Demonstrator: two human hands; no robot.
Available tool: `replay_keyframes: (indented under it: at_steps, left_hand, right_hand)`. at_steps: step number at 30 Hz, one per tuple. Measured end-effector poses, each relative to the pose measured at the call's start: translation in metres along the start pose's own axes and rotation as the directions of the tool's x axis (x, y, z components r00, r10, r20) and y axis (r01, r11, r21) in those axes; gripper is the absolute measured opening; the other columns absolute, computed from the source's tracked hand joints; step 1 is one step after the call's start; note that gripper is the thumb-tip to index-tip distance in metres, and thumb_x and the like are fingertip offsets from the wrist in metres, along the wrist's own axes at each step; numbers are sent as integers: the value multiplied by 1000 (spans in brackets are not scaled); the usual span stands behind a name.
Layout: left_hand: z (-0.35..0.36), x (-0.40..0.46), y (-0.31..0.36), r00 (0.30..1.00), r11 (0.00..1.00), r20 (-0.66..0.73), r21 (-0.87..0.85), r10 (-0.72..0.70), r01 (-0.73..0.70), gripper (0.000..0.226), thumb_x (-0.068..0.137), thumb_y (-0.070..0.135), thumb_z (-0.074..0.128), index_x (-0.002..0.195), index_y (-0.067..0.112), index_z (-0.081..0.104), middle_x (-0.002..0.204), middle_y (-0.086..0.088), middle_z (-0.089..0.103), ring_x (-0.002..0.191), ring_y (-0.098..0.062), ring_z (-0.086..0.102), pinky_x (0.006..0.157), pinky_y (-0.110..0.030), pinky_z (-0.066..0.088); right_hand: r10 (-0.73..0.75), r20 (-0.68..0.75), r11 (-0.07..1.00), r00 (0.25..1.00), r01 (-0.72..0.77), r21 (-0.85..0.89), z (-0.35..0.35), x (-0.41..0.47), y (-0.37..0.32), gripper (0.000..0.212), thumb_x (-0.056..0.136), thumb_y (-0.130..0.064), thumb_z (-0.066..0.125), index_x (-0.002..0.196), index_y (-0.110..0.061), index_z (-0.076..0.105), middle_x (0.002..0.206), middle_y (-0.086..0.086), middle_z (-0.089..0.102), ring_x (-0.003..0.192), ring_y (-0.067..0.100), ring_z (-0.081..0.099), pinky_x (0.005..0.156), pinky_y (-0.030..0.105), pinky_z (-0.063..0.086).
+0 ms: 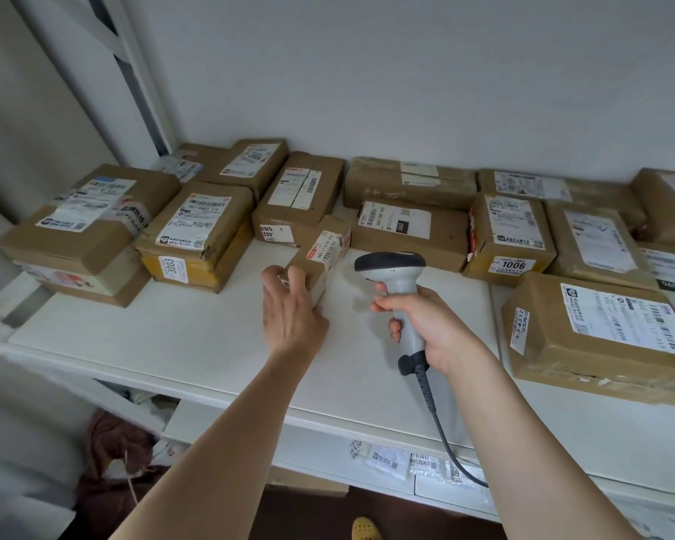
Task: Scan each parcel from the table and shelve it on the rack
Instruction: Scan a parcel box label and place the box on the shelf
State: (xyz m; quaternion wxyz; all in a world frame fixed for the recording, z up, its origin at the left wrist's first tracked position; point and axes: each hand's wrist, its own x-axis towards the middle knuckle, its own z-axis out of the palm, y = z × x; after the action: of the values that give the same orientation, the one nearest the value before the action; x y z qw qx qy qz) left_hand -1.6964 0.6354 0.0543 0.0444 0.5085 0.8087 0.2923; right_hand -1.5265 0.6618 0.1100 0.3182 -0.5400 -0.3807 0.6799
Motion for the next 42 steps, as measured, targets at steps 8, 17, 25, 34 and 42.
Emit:
replay_keyframes:
  at_steps: [8, 17, 25, 34, 42]
  left_hand:
    - [9, 6, 25, 998, 999, 45, -2, -37, 37, 64, 79, 29, 79, 127, 23, 37, 132, -10, 23, 121, -28, 35, 82, -36, 53]
    - [20, 35, 37, 993, 947, 88, -305, -80, 104, 30, 92, 19, 64, 119, 13, 52, 120, -6, 55, 105, -21, 55, 86, -30, 51]
    - [19, 37, 43, 957, 944, 281, -289, -76, 160, 61, 88, -2, 47, 145, 20, 43, 147, -4, 46, 131, -24, 46, 91, -30, 50]
    - [2, 13, 40, 977, 934, 207, -340, -42, 112, 41, 83, -9, 42, 111, 11, 64, 119, -6, 61, 105, -21, 58, 75, -26, 48]
    - [2, -36, 96, 947, 777, -27, -565, 320, -278, 30, 72, -10, 40, 68, 4, 66, 68, -3, 62, 70, -24, 60, 61, -29, 48]
  right_hand:
    - [-9, 4, 1000, 1000, 9, -8, -7, 1, -3, 29, 88, -7, 66, 117, -11, 66, 83, 5, 70, 45, 11, 43, 46, 20, 40]
    - [-23, -8, 1000, 1000, 24, 6, -13, 4, -4, 30, 89, -6, 65, 120, -6, 64, 81, 6, 68, 47, 14, 42, 45, 22, 38]
    - [-25, -8, 999, 1000, 26, 21, -17, 3, -5, 30, 89, -5, 65, 120, -5, 63, 82, 7, 69, 46, 14, 42, 46, 23, 38]
    - [-94, -50, 995, 994, 93, -20, -18, -29, -7, 30, 88, -6, 66, 117, -9, 65, 84, 6, 69, 49, 14, 44, 48, 23, 39]
    - [-238, -239, 969, 941, 247, 9, -77, -113, 0, 24, 87, -10, 69, 111, -13, 67, 82, 2, 72, 47, 10, 46, 51, 25, 40]
